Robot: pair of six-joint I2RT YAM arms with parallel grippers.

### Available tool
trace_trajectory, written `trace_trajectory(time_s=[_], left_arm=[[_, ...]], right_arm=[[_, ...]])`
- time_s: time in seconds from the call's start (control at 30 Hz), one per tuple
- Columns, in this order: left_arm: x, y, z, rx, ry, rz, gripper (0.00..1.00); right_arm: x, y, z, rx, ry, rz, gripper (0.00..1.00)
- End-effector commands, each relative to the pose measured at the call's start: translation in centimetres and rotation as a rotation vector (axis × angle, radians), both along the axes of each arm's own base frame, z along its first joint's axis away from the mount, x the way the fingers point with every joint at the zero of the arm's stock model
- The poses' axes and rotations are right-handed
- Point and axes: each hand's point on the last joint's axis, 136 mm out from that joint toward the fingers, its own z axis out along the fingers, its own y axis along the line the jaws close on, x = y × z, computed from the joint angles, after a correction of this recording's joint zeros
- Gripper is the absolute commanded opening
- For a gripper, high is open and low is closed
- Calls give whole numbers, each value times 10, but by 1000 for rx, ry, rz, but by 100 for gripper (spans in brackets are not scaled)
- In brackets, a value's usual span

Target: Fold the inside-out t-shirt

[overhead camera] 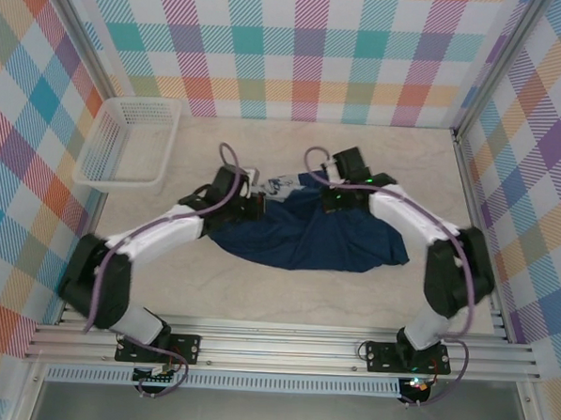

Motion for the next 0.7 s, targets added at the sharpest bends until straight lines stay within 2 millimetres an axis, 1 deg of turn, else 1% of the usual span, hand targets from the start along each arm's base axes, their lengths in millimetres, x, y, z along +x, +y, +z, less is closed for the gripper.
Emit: trace_trajectory(time_s=[0.0,0.1,0.17,0.23,0.3,0.37,0.43,0.47,0.5,0.57,0.6,0.67], left_arm=[[-10,11,69,-89,-163,-14,0],[-27,19,92,-128,-203,-24,0],[-41,26,102,-139,-219,-27,0],[-55,36,108,-153,-232,-9,0],[-66,48,104,-159,-230,29,0],[-79,55,77,-131,-147,41,0],[-89,55,43,-113,-46,37,0],[-92,58,28,-97,-2,51,0],[-97,64,8,-69,51,84,0],[-104,77,-17,-29,108,145,0],[-108,82,-26,-20,125,166,0],[-114,84,-39,-33,146,181,0]], right_arm=[[-13,-14,57,24,-109,19,0],[-29,-18,78,72,-135,37,0],[-38,-25,85,81,-135,26,1],[-47,-36,83,71,-112,-15,1],[-57,-50,70,60,-67,-71,1],[-65,-60,47,42,-10,-126,2],[-71,-74,16,-8,57,-195,1],[-74,-81,3,-32,88,-227,1],[-76,-89,-9,-56,115,-262,0],[-78,-102,-25,-86,147,-325,0],[-78,-107,-29,-89,151,-348,1],[-76,-107,-34,-68,152,-364,2]])
